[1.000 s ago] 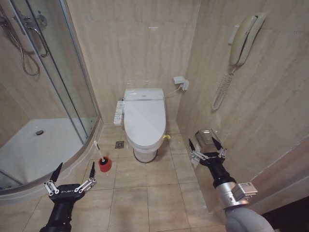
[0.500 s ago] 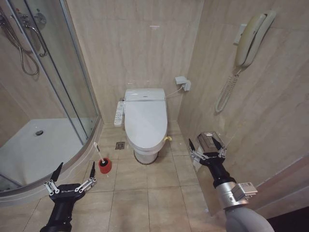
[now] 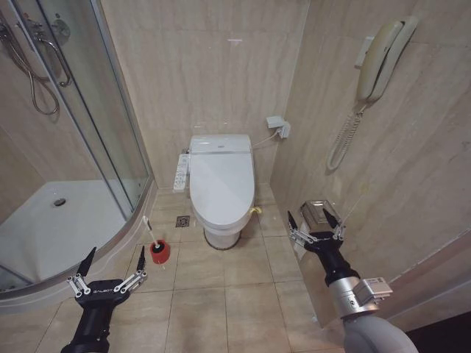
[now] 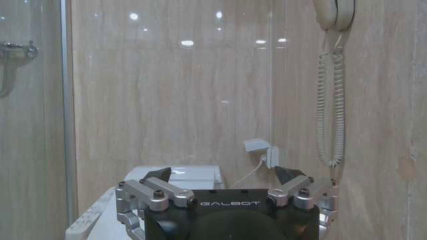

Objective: Open the toilet lid, clean the toilet bowl with a toilet brush, close the toilet lid, and flush.

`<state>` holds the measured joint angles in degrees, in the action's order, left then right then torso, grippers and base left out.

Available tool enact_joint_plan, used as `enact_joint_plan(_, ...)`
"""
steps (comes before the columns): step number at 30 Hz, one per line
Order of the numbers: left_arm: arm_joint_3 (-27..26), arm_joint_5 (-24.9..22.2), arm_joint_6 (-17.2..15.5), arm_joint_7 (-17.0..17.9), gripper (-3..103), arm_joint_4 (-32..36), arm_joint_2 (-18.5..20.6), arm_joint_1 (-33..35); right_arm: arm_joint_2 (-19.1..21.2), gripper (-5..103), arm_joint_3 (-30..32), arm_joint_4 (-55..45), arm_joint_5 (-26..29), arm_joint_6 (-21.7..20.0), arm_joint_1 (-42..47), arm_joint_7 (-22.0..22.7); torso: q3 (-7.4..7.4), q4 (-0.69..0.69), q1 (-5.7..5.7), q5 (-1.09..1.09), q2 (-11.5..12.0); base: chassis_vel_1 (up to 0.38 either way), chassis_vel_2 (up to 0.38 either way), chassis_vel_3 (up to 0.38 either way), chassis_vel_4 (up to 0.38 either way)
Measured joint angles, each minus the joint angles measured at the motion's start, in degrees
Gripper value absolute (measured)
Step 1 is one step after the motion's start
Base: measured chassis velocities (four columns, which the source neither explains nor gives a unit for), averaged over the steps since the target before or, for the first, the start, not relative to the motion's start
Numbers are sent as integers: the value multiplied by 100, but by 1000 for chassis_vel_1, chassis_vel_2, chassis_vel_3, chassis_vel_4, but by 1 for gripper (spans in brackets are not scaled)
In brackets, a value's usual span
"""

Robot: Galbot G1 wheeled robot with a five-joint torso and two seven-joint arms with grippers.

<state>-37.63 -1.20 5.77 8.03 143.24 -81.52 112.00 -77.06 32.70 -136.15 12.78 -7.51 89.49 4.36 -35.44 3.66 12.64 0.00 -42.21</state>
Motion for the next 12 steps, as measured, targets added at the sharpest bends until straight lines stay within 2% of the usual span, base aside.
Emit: enact_joint_plan(12,0,0,0,0,100,0,0,0,0,100,0,0,0,0,0,0,0,0,0,0,0,0,0,0,0)
